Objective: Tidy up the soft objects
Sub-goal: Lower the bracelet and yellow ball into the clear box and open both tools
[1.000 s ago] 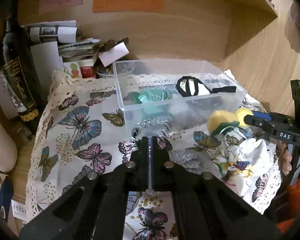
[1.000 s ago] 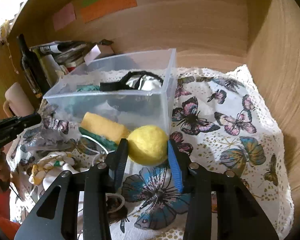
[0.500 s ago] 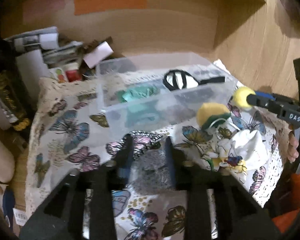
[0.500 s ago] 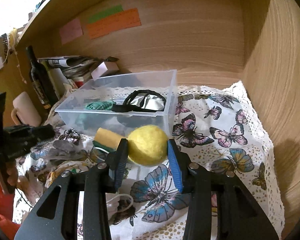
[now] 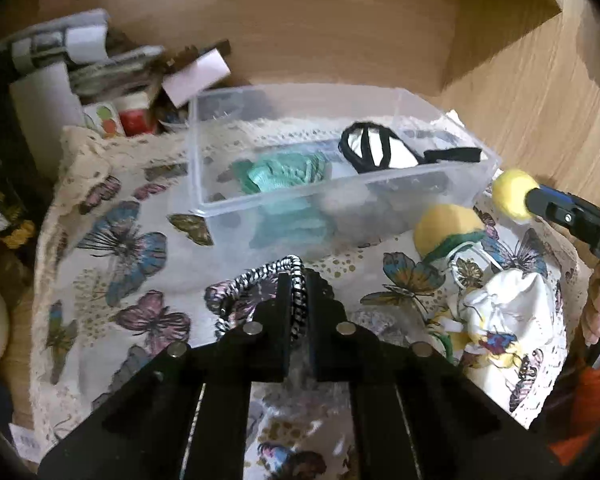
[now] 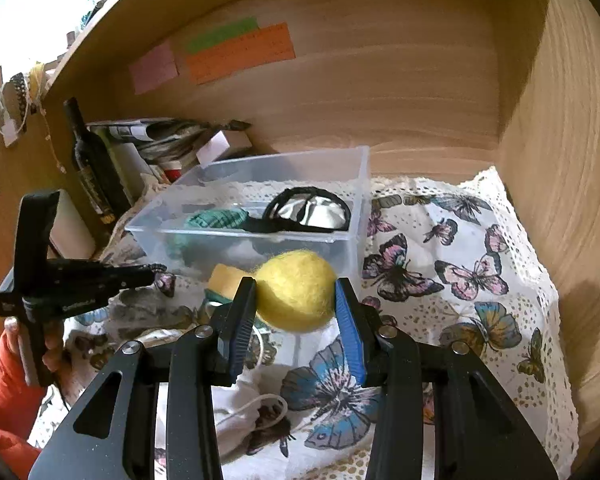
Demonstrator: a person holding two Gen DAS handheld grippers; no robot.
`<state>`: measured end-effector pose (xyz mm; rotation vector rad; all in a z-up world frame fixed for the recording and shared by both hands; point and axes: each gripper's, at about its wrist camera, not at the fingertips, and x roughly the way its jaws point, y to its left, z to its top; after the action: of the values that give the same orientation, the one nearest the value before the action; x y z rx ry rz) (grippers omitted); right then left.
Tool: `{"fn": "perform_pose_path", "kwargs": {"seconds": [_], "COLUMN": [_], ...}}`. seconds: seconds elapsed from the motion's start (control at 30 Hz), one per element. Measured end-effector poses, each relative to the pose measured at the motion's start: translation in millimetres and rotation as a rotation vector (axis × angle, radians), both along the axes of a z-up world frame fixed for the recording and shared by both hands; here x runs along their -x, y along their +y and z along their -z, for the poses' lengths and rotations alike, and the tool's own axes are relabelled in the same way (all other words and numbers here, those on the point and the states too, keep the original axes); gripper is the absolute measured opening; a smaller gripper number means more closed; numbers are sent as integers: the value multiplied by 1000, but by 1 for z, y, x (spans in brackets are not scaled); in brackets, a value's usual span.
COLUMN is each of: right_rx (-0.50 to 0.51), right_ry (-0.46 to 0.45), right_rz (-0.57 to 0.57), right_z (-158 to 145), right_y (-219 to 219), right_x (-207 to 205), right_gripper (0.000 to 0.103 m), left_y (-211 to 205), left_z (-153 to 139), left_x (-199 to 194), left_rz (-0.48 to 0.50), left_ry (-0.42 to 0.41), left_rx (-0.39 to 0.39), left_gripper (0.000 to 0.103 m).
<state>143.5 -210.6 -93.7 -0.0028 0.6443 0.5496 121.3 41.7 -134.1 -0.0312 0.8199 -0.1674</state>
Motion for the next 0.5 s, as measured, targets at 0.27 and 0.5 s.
{"fn": "perform_pose_path", "kwargs": {"seconds": [0.27, 0.5], "right_rx": [-20, -23], "right_ry": [-65, -120], "right_rz": [-23, -62], "right_z": [-20, -37], "right_y": [11, 30], "right_x": [1, -6], "right_gripper": [37, 37], "left_y": [7, 5], "left_z": [-39, -73], "left_x": [26, 22], "left_rz": [-29, -28], "left_ry": [-132, -245], "left_rx": [-13, -11], "left_gripper": [6, 6]}}
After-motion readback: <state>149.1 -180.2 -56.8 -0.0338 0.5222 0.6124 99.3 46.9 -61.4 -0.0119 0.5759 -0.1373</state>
